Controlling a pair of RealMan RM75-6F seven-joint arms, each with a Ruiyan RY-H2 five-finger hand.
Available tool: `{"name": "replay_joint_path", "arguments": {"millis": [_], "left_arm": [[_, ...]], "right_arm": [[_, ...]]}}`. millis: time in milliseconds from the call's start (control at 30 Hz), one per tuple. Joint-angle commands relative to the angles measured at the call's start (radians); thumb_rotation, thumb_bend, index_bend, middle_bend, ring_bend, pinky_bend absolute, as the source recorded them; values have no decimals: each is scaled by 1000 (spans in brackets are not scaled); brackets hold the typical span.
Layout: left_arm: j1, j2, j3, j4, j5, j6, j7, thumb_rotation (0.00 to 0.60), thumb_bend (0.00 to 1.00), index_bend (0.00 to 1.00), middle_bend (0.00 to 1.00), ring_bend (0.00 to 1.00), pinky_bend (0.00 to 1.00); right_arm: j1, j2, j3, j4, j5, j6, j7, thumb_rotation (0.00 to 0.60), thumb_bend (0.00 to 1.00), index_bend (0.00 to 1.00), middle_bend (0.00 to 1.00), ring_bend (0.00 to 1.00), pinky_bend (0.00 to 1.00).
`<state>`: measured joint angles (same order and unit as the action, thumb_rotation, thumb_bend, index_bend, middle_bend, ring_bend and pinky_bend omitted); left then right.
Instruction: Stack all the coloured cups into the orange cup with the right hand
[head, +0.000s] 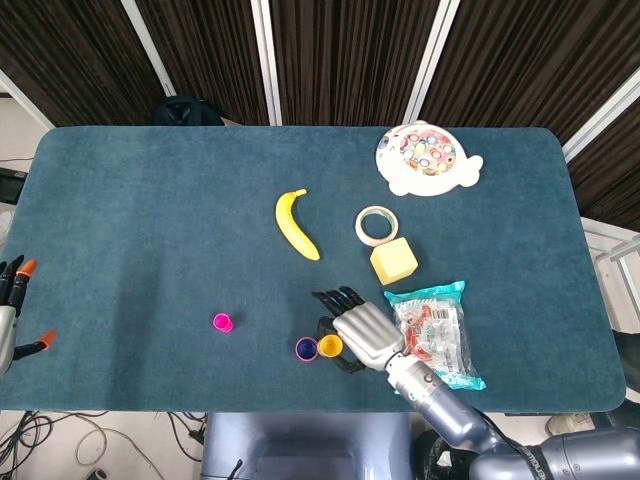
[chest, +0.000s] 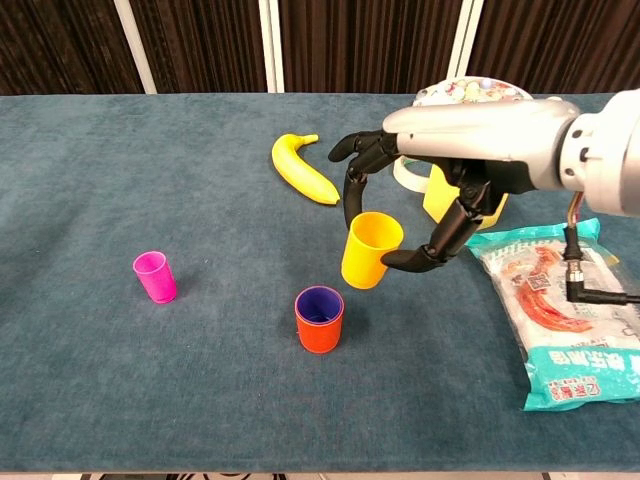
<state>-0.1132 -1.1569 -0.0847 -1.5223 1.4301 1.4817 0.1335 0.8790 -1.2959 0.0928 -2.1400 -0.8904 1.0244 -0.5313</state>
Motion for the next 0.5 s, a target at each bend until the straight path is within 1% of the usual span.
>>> {"name": "replay_joint_path", "arguments": {"millis": [33, 500], "left_arm": [[0, 1, 0, -1, 0, 1, -2, 600, 0, 0, 0, 0, 52], [-1, 0, 0, -1, 0, -1, -1, 600, 0, 0, 0, 0, 52]], "right_arm": [[6, -25, 3, 17, 10, 7, -8, 600, 431, 483, 0, 1, 36], [44, -118, 16, 69, 85, 14, -52, 600, 431, 483, 0, 1, 36]]}}
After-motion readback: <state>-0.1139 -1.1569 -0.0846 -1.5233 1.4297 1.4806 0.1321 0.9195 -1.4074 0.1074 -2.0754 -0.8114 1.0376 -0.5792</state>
